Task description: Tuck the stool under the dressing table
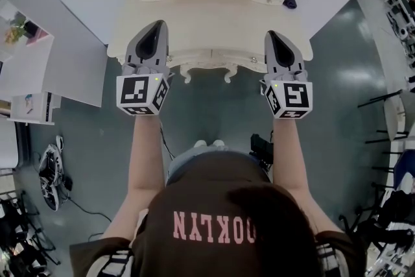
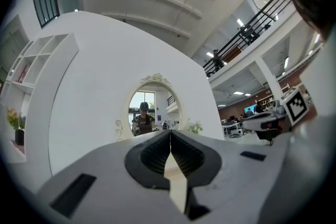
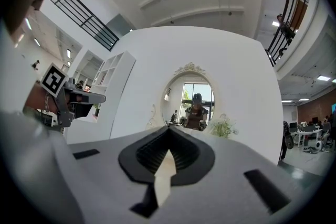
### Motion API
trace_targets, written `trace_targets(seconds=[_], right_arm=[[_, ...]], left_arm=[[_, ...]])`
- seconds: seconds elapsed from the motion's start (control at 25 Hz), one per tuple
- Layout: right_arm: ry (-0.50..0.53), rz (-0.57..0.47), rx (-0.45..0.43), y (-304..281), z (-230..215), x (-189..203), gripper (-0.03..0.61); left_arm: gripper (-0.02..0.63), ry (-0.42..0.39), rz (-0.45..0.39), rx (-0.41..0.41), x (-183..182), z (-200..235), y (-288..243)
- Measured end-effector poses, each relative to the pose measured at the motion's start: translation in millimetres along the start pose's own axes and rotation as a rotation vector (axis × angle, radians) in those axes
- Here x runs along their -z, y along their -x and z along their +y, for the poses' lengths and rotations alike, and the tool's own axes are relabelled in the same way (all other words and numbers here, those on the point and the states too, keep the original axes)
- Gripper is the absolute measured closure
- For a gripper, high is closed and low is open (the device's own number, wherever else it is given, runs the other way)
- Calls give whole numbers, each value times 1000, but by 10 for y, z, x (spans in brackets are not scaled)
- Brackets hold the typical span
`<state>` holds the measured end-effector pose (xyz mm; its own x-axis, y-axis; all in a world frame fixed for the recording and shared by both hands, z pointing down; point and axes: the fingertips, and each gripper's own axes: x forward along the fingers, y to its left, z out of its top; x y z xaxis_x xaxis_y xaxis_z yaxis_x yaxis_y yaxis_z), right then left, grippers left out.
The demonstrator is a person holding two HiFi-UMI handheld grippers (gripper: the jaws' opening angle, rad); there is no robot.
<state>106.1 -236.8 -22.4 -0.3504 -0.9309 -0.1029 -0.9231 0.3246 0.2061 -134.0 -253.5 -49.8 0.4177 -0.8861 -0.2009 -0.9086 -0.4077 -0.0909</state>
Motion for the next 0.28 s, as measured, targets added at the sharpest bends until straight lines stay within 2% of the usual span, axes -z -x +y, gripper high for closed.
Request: trace_targets(seconds=[0.28], right_arm=[[2,2,-14,-55,26,9,580]], left_arm=[[607,-4,2,-3,-11,15,-25]])
